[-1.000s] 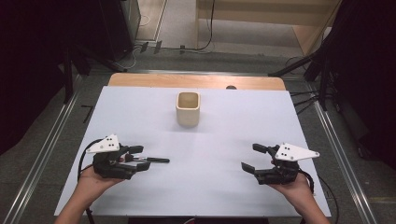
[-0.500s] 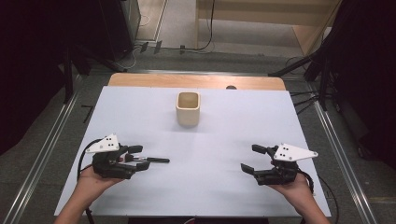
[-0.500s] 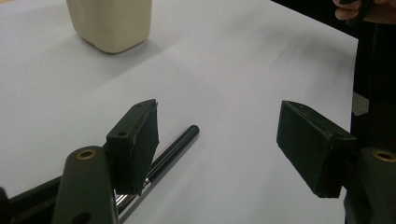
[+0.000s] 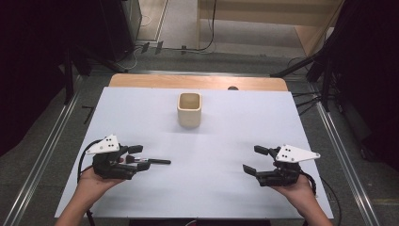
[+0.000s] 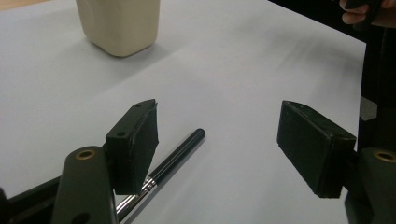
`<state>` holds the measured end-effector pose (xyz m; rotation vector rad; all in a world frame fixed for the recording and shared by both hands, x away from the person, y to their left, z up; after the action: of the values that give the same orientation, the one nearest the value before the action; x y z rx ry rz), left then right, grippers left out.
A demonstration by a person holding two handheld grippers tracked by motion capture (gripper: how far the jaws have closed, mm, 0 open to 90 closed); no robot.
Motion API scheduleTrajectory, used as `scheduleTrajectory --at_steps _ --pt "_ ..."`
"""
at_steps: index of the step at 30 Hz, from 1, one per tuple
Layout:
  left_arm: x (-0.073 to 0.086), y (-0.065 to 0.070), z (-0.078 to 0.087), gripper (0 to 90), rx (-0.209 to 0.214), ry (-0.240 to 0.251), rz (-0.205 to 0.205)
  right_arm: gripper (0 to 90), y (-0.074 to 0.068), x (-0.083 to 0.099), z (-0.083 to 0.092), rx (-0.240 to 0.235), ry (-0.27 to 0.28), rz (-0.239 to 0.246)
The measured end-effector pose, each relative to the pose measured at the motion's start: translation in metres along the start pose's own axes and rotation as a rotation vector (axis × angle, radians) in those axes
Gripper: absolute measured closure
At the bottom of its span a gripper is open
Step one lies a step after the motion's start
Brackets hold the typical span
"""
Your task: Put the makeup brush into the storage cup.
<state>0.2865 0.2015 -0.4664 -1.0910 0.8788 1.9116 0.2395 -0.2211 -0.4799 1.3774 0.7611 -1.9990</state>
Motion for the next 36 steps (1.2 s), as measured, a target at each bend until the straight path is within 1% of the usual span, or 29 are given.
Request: scheduleTrajectory --at_steps 5,8,11,13,16,18,20,24,26,29,30,36 --pt "-0.002 -0.002 0.002 29.2 -0.018 0.022 0.011 21.0 0.001 0.001 0.000 0.008 -0.001 0.000" --pt "-0.002 -0.004 0.001 29.2 -0.033 0.020 0.021 21.2 0.000 0.000 0.000 0.005 0.000 0.003" --pt "-0.002 -0.005 -0.001 29.2 -0.032 0.020 0.026 21.3 0.000 0.000 0.000 0.004 -0.002 0.000" --pt "-0.002 -0.005 -0.003 29.2 -0.032 0.021 0.026 21.4 0.001 0.001 0.001 0.004 -0.004 0.000" --pt "-0.002 -0.006 -0.004 29.2 -0.032 0.009 0.022 21.5 0.001 0.001 0.001 0.005 -0.003 -0.002" --pt "-0.002 -0.006 -0.005 29.2 -0.033 0.009 0.021 21.4 0.001 0.001 0.000 0.005 -0.005 0.004" --pt "-0.003 -0.007 -0.005 29.2 -0.039 0.017 0.023 21.4 0.000 0.001 0.000 0.003 -0.008 0.005" --pt "-0.006 -0.009 -0.007 29.1 -0.054 0.031 0.012 21.4 0.000 0.002 -0.001 0.003 -0.013 0.005" --pt "-0.006 -0.010 -0.009 29.0 -0.053 0.036 0.019 21.4 0.001 0.002 -0.001 0.004 -0.015 0.004" --pt "-0.007 -0.013 -0.011 29.0 -0.058 0.032 0.015 21.5 0.001 0.002 -0.001 0.004 -0.017 0.004" --pt "-0.010 -0.015 -0.014 29.0 -0.056 0.035 0.015 21.5 0.001 0.002 -0.001 0.006 -0.018 0.004" --pt "-0.015 -0.017 -0.018 28.9 -0.055 0.049 0.019 21.5 0.002 0.003 -0.001 0.006 -0.021 0.001"
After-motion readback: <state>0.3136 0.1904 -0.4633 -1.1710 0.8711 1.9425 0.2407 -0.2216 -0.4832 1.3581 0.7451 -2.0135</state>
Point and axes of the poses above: each handheld gripper's, and its own axes: z roughly backward along the jaws, x roughly out of its underside, y roughly to its right, the point moved 5 cm from there along -z, roughly forward along the jaws, and after that the axes turned 8 degrees about y, right-handed, at the moved point
